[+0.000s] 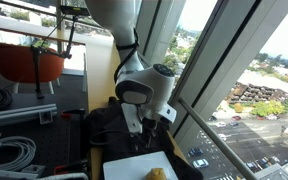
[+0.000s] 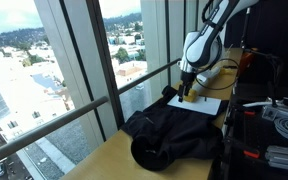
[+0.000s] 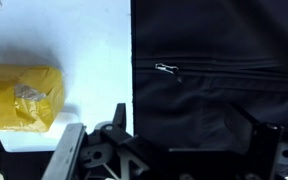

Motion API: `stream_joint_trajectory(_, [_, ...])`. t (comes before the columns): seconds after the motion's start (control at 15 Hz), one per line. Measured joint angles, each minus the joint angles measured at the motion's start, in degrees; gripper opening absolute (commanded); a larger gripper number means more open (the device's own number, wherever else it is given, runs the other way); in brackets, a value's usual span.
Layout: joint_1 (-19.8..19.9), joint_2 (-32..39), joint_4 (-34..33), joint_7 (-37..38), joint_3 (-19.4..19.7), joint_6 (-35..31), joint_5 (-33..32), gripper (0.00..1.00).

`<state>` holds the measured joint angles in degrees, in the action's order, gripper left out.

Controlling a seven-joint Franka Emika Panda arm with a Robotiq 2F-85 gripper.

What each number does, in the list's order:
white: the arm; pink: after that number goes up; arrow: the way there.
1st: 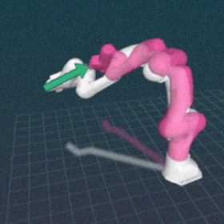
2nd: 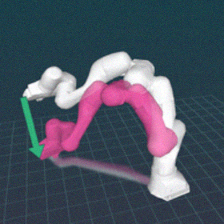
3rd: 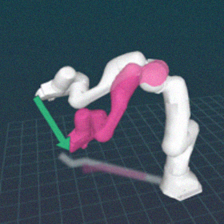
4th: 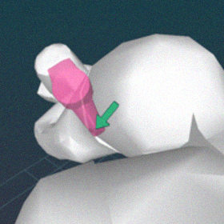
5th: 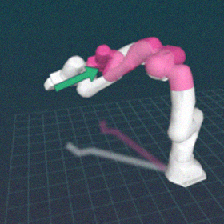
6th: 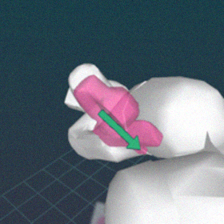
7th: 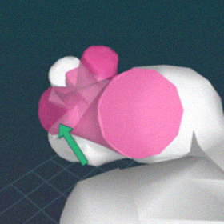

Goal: Close the zipper on the jumper

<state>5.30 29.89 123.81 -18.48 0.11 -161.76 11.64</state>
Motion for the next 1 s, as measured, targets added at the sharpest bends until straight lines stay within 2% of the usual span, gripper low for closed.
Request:
stream_joint_trajectory(0.4, [0.0,5.0,-3.2,4.2,-0.9,0.1,-3.5,1.00])
stream_joint_trajectory(1.0, [0.0,8.6,-4.7,5.4,-1.2,0.1,-3.8,1.00])
